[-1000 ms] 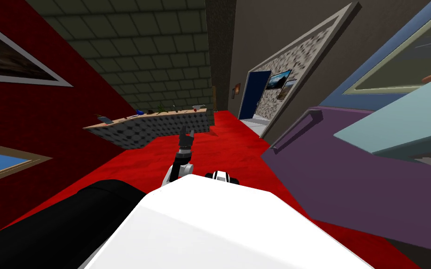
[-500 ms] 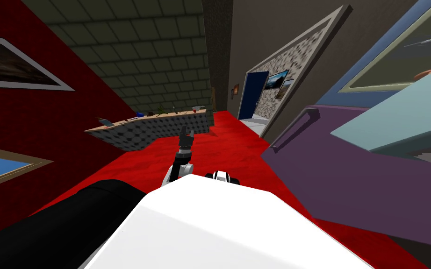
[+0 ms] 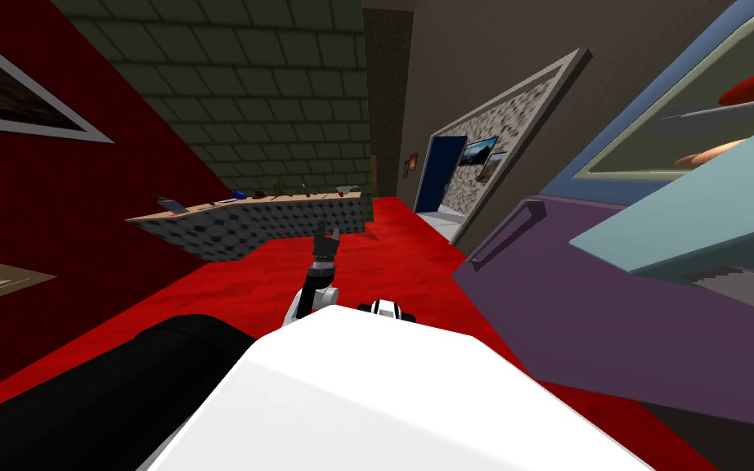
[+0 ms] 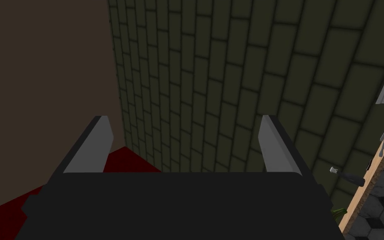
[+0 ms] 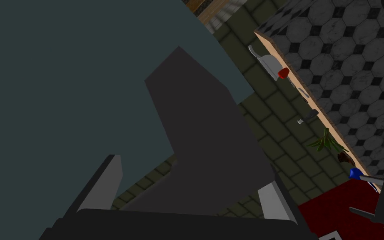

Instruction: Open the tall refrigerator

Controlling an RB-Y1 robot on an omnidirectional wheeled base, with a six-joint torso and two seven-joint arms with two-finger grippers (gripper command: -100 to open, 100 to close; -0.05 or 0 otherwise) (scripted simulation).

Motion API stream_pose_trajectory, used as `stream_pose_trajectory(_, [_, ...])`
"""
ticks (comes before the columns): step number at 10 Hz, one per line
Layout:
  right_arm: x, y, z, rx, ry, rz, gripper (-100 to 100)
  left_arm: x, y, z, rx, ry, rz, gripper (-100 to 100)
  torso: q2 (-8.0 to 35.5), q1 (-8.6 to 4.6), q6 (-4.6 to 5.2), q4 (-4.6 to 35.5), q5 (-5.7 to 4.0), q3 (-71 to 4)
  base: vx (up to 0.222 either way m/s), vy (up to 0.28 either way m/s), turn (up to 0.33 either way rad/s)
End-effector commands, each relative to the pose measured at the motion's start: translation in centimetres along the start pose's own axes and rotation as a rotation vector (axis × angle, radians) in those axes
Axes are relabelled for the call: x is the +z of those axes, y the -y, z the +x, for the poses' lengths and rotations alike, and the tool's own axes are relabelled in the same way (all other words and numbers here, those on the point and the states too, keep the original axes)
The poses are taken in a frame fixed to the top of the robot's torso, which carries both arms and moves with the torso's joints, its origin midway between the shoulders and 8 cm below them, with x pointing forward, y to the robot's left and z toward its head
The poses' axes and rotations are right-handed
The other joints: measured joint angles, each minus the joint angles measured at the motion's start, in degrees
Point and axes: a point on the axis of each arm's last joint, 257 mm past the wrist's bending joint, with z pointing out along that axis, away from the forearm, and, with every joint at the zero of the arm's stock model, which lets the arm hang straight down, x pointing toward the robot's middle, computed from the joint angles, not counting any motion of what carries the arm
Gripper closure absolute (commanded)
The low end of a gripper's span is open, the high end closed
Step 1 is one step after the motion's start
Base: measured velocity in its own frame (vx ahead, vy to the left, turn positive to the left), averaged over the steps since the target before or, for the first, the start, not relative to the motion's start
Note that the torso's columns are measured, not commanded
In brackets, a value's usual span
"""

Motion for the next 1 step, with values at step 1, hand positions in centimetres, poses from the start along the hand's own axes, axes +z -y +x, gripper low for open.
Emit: stream_pose_trajectory(1, [0.0,0.0,0.0,0.0,0.0,0.0,0,0.0,0.0,0.0,0.0,0.0,0.0,0,0.0,0.0,0.02,-0.01,-0.03,0.01,0.0,0.0,0.0])
